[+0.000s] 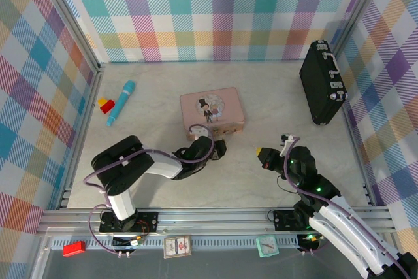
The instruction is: Unlock the padlock with the key
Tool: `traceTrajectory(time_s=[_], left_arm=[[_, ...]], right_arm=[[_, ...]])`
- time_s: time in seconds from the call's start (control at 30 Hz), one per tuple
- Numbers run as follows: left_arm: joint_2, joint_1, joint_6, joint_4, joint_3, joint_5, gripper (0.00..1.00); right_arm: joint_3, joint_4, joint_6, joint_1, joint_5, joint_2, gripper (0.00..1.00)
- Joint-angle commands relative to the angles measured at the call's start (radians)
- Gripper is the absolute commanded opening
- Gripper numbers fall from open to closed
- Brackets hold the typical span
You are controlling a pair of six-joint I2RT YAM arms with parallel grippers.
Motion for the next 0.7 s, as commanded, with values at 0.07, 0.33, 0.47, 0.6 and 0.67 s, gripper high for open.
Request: traceTrajectory(time_s=[0.07,0.33,0.47,0.6,0.67], left_arm=[[0.088,-0.010,-0.021,0.077,0.077,-0.005,0.54],[0.134,-0.008,-0.036,0.031,0.124,-0.030,0.39],[0.131,-0.008,-0.041,0.021,0.121,-0.035,0.25],[0.109,-0.008,-0.038,0.004,0.115,-0.022,0.14],[0.086,-0.008,-0.037,-0.009,0.107,-0.014,0.10]], right_arm=[[-0.028,0.041,0.022,0.004,-0.028,-0.012,0.00],[-0.044,0.048,0.027,0.004,-0.033,-0.010,0.00],[-0.044,0.050,0.048,0.004,-0.035,0.006,0.00],[-0.062,0.065,0.084,0.004,-0.040,0.014,0.00],[-0.075,0.080,0.100,0.004,-0.040,0.016,0.00]])
